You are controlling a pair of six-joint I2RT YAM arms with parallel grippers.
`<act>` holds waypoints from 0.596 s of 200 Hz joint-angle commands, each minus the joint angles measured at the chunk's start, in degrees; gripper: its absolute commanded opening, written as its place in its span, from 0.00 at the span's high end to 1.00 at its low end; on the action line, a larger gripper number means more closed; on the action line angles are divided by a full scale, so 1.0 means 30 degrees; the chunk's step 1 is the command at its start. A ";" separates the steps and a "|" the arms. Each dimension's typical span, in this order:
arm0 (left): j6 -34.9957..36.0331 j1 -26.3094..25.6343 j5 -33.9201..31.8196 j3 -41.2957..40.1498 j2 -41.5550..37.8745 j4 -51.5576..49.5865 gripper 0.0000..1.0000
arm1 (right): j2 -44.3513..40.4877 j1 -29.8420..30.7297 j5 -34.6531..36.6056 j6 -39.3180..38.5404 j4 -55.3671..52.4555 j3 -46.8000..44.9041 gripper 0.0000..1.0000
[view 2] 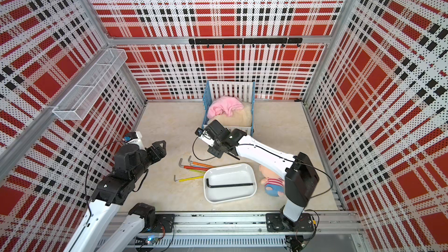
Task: Put the hex key on the desktop into the storage box
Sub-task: Place the Allen key in the storage box.
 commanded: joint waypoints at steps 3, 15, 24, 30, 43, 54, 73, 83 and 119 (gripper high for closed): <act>0.0322 0.0098 0.0422 -0.0092 0.0050 0.0573 0.21 | -0.1767 0.0904 -0.0697 -0.0402 0.1243 -0.2511 1.00; 0.0289 0.0094 0.0413 -0.0148 0.0001 0.0636 0.22 | -0.2392 0.1457 -0.0587 -0.0899 0.1847 -0.3866 1.00; 0.0231 0.0082 0.0366 -0.0179 -0.0084 0.0650 0.23 | -0.2699 0.1737 -0.0599 -0.1099 0.2341 -0.4740 1.00; 0.0191 0.0015 0.0327 -0.0197 -0.0157 0.0666 0.23 | -0.2839 0.1828 -0.0764 -0.1137 0.2643 -0.5203 1.00; 0.0059 -0.0123 0.0046 -0.0238 -0.0401 0.0665 0.23 | -0.3078 0.2025 -0.0973 -0.1258 0.3259 -0.6032 1.00; -0.0089 -0.0288 -0.0262 -0.0268 -0.0635 0.0652 0.23 | -0.3257 0.2330 -0.1075 -0.1572 0.3566 -0.6539 1.00; -0.0223 -0.1178 -0.0746 -0.0275 -0.0838 0.0626 0.24 | -0.3391 0.2857 -0.1164 -0.2167 0.3816 -0.7131 1.00; -0.0358 -0.1371 -0.1018 -0.0242 -0.0885 0.0568 0.24 | -0.3392 0.3110 -0.1056 -0.2569 0.3786 -0.7422 1.00; -0.0858 -0.2436 -0.2254 -0.0187 -0.1147 0.0209 0.24 | -0.3430 0.3490 -0.0285 -0.3854 0.4023 -0.8485 1.00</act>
